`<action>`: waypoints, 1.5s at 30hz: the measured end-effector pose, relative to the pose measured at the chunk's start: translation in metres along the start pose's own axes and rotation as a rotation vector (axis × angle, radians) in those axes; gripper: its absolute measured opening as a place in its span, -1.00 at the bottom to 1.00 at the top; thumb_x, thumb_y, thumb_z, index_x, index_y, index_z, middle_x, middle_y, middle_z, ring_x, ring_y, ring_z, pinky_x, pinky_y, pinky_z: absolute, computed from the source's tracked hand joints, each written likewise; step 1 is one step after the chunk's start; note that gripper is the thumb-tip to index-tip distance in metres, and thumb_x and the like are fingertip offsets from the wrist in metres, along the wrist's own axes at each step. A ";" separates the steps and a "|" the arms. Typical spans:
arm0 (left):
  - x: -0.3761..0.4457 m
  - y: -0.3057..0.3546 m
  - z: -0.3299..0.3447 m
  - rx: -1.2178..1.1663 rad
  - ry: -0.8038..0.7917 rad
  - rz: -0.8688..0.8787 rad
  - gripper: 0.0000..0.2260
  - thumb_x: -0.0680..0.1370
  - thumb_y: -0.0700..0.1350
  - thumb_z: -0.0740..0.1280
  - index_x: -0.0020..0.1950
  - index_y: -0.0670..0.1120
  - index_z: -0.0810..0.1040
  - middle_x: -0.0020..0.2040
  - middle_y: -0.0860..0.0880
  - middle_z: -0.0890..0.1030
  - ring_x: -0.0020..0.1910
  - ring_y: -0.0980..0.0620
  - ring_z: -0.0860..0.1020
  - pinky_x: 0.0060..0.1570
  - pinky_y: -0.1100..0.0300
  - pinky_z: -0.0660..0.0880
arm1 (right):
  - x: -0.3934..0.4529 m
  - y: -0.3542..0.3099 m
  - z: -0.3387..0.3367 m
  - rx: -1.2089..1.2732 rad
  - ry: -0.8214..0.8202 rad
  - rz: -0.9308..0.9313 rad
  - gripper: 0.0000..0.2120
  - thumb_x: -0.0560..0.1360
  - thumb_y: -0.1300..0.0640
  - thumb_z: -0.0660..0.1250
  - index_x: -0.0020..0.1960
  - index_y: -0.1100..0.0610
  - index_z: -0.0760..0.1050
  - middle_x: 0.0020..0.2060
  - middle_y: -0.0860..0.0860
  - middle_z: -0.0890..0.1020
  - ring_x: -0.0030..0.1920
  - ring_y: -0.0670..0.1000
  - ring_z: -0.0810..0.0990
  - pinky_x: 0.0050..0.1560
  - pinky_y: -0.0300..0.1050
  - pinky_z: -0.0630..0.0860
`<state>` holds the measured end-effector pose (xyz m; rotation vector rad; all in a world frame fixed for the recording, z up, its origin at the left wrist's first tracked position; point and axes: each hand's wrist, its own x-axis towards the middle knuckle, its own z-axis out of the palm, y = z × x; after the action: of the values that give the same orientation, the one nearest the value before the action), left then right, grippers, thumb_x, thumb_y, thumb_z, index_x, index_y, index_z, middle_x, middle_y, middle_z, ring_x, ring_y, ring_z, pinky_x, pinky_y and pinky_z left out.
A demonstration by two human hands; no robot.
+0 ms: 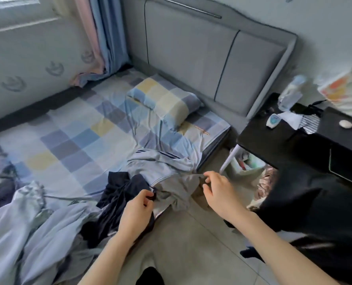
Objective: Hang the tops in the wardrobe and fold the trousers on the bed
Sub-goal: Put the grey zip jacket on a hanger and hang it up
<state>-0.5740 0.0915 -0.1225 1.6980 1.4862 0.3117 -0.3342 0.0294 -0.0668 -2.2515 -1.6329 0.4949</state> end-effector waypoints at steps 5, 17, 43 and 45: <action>0.067 -0.057 -0.021 0.061 -0.067 -0.115 -0.84 0.59 -0.15 0.23 0.12 0.05 0.50 -0.19 0.09 0.60 -0.23 0.07 0.56 -0.17 0.11 0.50 | 0.068 -0.009 0.066 0.121 -0.172 0.197 -0.70 0.58 0.13 0.19 0.29 0.17 0.42 0.08 0.06 0.60 0.17 0.11 0.51 0.13 0.01 0.46; 0.276 -0.086 0.078 0.280 -0.345 -0.083 -0.73 0.57 -0.16 0.23 0.27 -0.06 0.47 0.20 -0.02 0.48 0.08 -0.01 0.51 0.09 0.08 0.48 | 0.242 0.110 0.182 0.248 -0.240 0.585 -0.71 0.57 0.11 0.23 0.22 0.22 0.49 0.09 0.14 0.61 0.19 0.15 0.51 0.15 -0.11 0.41; 0.540 -0.081 0.344 0.425 -0.317 -0.156 -0.75 0.48 -0.20 0.24 0.13 -0.11 0.57 0.12 -0.14 0.58 0.15 -0.18 0.48 0.05 0.07 0.43 | 0.405 0.337 0.409 0.112 -0.566 0.540 -0.70 0.59 0.08 0.19 0.31 -0.03 0.41 0.19 0.14 0.42 0.19 0.24 0.35 0.24 -0.02 0.35; 0.528 -0.093 0.330 0.350 -0.341 -0.183 -0.81 0.47 -0.20 0.25 -0.01 -0.09 0.62 -0.02 -0.10 0.61 0.02 -0.14 0.53 -0.10 0.14 0.41 | 0.405 0.337 0.410 0.072 -0.591 0.529 -0.76 0.56 0.04 0.23 0.23 -0.07 0.42 0.16 0.10 0.34 0.17 0.21 0.32 0.20 -0.02 0.36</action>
<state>-0.2788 0.4265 -0.5657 1.7564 1.4806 -0.3402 -0.1183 0.3351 -0.6193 -2.6275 -1.1671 1.4360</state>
